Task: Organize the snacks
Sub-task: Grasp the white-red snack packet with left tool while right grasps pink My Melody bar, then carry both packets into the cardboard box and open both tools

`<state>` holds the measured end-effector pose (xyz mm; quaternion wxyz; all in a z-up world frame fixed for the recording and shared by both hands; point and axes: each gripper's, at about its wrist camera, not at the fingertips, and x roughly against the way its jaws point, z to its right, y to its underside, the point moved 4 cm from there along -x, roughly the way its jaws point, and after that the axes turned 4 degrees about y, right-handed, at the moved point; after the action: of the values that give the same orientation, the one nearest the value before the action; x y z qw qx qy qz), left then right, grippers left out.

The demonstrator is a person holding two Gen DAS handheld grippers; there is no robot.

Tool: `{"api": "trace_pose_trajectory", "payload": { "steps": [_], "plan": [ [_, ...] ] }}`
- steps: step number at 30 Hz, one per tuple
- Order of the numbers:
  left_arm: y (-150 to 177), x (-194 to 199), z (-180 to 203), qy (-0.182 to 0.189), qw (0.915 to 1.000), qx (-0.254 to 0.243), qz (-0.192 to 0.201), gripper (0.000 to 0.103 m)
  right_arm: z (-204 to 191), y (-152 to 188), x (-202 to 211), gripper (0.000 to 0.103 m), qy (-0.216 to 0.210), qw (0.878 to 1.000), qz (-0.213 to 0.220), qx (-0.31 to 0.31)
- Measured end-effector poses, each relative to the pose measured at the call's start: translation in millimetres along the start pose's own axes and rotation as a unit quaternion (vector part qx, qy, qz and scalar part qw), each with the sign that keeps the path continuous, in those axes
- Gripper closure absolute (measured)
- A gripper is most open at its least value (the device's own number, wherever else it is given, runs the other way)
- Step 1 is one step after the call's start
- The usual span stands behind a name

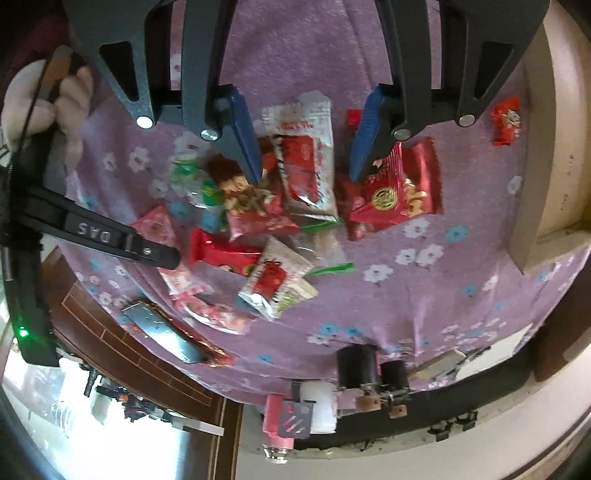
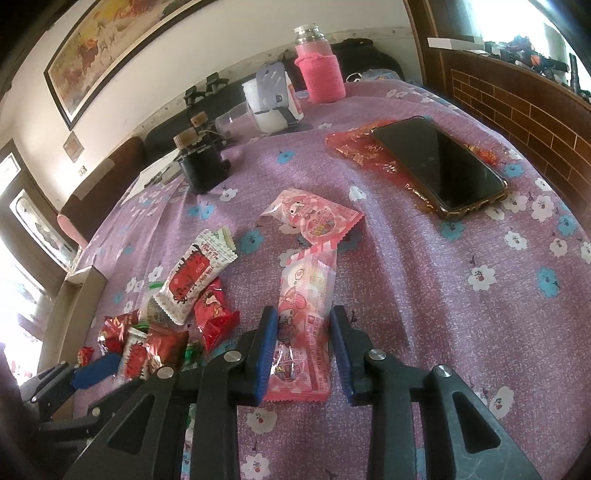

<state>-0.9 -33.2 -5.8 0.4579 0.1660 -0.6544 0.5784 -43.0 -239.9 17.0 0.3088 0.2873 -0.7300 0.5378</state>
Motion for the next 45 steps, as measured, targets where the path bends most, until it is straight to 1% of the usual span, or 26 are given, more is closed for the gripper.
{"api": "trace_pose_trajectory", "payload": {
  "steps": [3,5,6,7,8,9,10,14,18,21,25,27,30,34,37,39,42,44,45],
  "plan": [
    [2.1,-8.1,0.9,-0.002,0.9999,-0.011,-0.012,0.056,-1.2,-0.2,-0.2,0.070,0.001,1.000,0.000,0.002],
    [4.3,-9.7,5.6,-0.010,0.9995,-0.029,-0.007,0.057,-1.5,-0.2,-0.2,0.070,0.001,1.000,0.000,0.004],
    [4.9,-8.3,7.6,-0.008,0.9994,-0.033,-0.005,0.062,-1.6,-0.2,-0.2,0.070,0.001,1.000,0.000,0.003],
    [4.8,-8.0,7.7,-0.002,0.9995,-0.030,-0.006,0.076,-1.6,-0.2,-0.2,0.070,0.001,1.000,0.000,0.003],
    [4.4,-7.5,6.6,-0.002,0.9997,-0.025,-0.007,0.077,-1.9,-0.1,-0.1,0.070,0.000,1.000,0.000,0.003],
    [4.8,-6.3,4.1,0.003,0.9998,-0.017,-0.006,0.077,-2.0,-0.2,-0.1,0.070,0.000,1.000,0.000,0.003],
    [4.5,-5.9,3.0,0.007,0.9999,-0.012,-0.006,0.078,-2.4,0.0,0.0,0.073,0.000,1.000,0.000,0.004],
    [6.0,6.3,-4.4,0.026,0.9996,0.011,0.002,0.078,-3.0,0.4,0.5,0.078,-0.011,1.000,0.000,0.003],
    [7.9,30.5,-10.3,0.044,0.9983,0.030,0.022,0.078,0.2,-1.0,6.0,0.080,-0.022,1.000,0.011,-0.006],
    [12.5,51.1,-18.5,0.058,0.9966,0.047,0.034,0.078,2.2,-3.7,12.4,0.080,-0.018,0.999,0.029,-0.008],
    [18.7,76.7,-37.8,0.068,0.9934,0.076,0.053,0.078,4.4,-6.3,15.0,0.080,-0.013,0.999,0.039,-0.012],
    [23.7,91.3,-50.8,0.067,0.9914,0.092,0.064,0.078,5.2,-7.0,17.5,0.080,-0.007,0.999,0.047,-0.014],
    [33.3,118.2,-76.8,0.056,0.9883,0.114,0.084,0.078,6.5,-7.3,20.3,0.080,0.010,0.998,0.057,-0.013],
    [43.9,151.2,-116.3,0.036,0.9842,0.138,0.104,0.077,1.4,-6.8,27.2,0.080,0.012,0.998,0.053,-0.011],
    [47.7,170.0,-147.4,0.018,0.9830,0.146,0.110,0.077,-18.4,-5.5,53.0,0.080,-0.006,0.998,0.062,0.001],
    [48.0,175.4,-167.2,0.009,0.9829,0.151,0.106,0.077,-43.8,-7.5,70.5,0.080,-0.024,0.997,0.064,0.021],
    [41.5,176.7,-195.3,0.003,0.9826,0.157,0.099,0.077,-93.4,-10.6,87.8,0.080,-0.052,0.995,0.059,0.064],
    [36.6,174.3,-209.3,-0.001,0.9819,0.163,0.097,0.077,-135.1,-10.9,88.4,0.081,-0.081,0.991,0.042,0.093],
    [31.9,171.2,-217.2,-0.001,0.9817,0.165,0.095,0.077,-147.3,-10.4,86.5,0.081,-0.090,0.990,0.035,0.099]
  ]
}}
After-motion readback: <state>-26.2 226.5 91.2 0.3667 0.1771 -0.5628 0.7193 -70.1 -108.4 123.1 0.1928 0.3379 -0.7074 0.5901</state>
